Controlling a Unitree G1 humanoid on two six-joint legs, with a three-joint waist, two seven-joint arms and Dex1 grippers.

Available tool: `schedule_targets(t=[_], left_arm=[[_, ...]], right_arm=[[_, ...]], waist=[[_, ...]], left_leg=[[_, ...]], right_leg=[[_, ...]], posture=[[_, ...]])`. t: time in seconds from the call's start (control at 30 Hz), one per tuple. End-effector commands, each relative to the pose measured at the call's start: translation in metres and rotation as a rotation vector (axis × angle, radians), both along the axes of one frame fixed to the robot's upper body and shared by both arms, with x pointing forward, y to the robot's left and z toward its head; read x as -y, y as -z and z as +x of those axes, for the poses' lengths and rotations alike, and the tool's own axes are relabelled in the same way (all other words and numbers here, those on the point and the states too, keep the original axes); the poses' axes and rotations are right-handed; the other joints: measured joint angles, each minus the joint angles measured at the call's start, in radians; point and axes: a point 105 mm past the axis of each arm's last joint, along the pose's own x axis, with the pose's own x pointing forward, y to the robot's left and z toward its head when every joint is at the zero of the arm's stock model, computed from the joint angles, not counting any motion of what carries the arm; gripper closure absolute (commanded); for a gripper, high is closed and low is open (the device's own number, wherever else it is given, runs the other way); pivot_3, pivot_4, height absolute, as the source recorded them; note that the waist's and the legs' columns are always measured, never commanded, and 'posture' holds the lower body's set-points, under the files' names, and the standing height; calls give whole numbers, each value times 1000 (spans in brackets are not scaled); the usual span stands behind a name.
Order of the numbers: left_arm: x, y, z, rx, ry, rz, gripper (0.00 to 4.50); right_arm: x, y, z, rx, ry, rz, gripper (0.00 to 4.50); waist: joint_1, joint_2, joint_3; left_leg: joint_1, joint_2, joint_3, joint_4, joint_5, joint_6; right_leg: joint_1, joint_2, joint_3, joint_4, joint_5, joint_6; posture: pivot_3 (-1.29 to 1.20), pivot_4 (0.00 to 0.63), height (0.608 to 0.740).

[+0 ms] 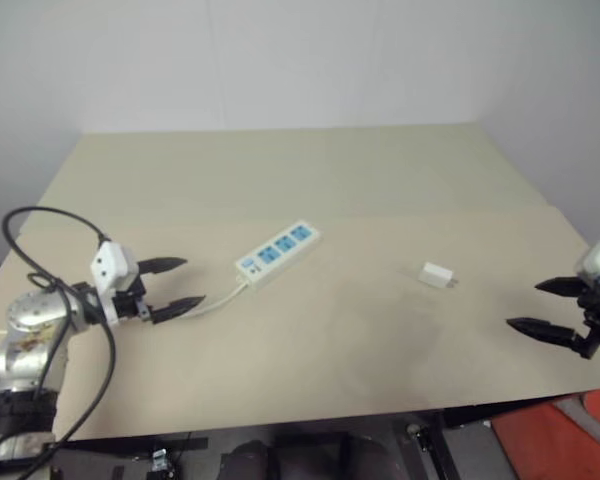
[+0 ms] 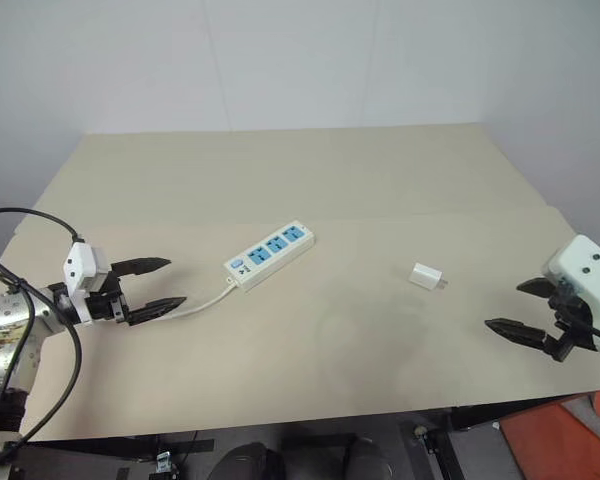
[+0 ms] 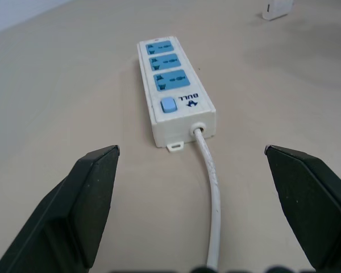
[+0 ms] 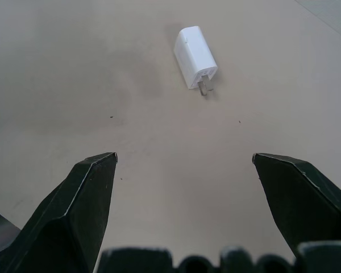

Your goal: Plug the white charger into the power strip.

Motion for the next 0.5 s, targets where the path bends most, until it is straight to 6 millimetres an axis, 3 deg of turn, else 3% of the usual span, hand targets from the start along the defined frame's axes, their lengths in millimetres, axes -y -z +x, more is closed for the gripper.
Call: schedule_targets(t=[0.03, 0.5], left_arm=[[-1, -11, -2, 47, -9, 14, 34], [13, -17, 10, 138, -27, -44, 34]], right_arm=[[-9, -7, 5, 28, -29, -10, 0], [-21, -16, 17, 128, -72, -22, 0]], waist=[[0, 0, 0], [3, 0, 0]], left_leg=[[0, 0, 0, 0, 0, 0], [0, -1, 0, 0, 0, 0]], right_leg=[[0, 0, 0, 0, 0, 0], [0, 0, 0, 0, 0, 0]], posture=[[0, 150, 740], [0, 150, 740]])
